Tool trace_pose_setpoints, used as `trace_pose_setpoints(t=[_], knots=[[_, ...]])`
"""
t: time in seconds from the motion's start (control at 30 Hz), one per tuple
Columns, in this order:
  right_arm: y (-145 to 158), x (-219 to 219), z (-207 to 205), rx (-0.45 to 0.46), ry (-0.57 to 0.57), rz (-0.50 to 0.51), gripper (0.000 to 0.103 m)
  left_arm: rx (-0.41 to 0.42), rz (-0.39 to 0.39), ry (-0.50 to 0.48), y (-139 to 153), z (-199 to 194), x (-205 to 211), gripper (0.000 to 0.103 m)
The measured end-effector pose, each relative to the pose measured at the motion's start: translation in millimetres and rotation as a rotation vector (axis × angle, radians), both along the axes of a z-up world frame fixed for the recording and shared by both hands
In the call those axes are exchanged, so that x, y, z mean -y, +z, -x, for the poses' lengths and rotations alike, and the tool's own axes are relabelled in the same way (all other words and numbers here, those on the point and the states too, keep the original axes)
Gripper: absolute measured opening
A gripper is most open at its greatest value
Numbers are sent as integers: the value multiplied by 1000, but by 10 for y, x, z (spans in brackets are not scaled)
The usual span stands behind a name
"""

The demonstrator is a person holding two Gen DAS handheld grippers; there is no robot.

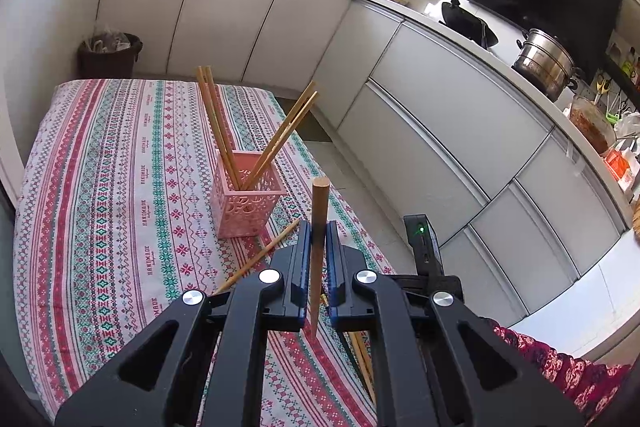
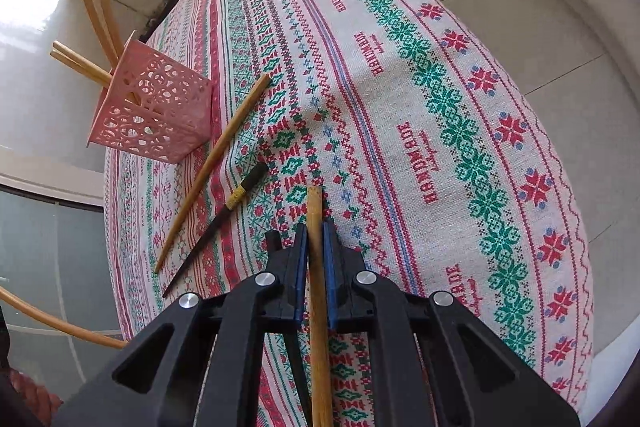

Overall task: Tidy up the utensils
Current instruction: 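Lift the wooden chopstick upright with the left tool toward the pink cup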

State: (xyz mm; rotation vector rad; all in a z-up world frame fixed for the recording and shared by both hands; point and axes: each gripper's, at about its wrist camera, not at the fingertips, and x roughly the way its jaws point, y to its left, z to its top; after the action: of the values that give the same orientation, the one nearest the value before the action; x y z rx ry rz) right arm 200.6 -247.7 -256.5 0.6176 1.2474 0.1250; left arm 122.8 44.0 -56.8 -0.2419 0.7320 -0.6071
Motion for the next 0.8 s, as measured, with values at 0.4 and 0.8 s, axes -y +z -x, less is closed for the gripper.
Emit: trace_pose_setpoints(t=[0.4, 0.8], knots=[[-70, 439, 102, -47, -67, -156, 8, -11, -3, 4, -13, -8, -14, 7], [1062, 240, 553, 386, -10, 61, 8, 132, 53, 87, 317, 77, -53, 8]])
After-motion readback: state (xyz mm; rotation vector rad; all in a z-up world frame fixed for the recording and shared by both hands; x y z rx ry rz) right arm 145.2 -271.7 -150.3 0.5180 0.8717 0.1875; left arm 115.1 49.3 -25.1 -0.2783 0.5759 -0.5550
